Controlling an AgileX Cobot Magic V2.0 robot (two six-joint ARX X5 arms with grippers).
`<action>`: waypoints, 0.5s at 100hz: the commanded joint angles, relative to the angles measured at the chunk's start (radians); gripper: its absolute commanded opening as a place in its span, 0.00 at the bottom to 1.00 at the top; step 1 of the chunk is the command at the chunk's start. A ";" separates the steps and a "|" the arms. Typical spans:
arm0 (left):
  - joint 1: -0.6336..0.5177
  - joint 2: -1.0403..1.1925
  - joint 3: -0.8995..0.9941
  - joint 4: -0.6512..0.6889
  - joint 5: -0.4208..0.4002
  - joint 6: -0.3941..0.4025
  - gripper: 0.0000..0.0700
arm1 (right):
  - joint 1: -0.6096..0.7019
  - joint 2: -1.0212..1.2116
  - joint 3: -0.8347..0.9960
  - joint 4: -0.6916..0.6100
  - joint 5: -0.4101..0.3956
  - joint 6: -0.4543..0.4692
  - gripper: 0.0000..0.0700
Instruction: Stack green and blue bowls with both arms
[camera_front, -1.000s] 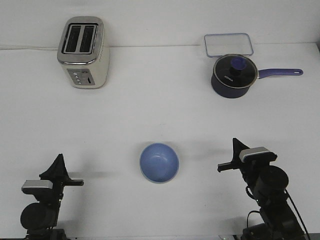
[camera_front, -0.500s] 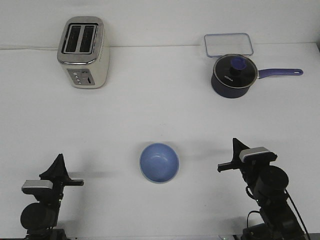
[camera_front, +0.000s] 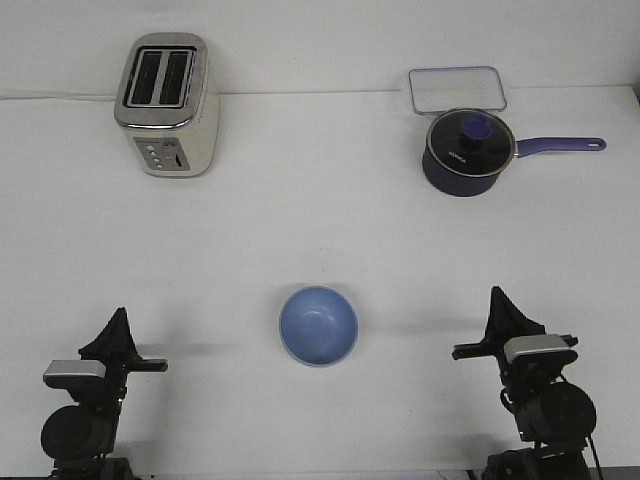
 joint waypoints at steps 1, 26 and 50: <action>0.000 -0.001 -0.019 0.010 0.001 0.000 0.02 | -0.018 -0.055 -0.031 0.012 -0.001 -0.007 0.00; 0.000 -0.001 -0.019 0.010 0.001 0.000 0.02 | -0.102 -0.183 -0.129 0.016 -0.002 0.000 0.00; 0.000 -0.001 -0.019 0.010 0.001 0.000 0.02 | -0.104 -0.183 -0.203 0.084 -0.003 0.021 0.00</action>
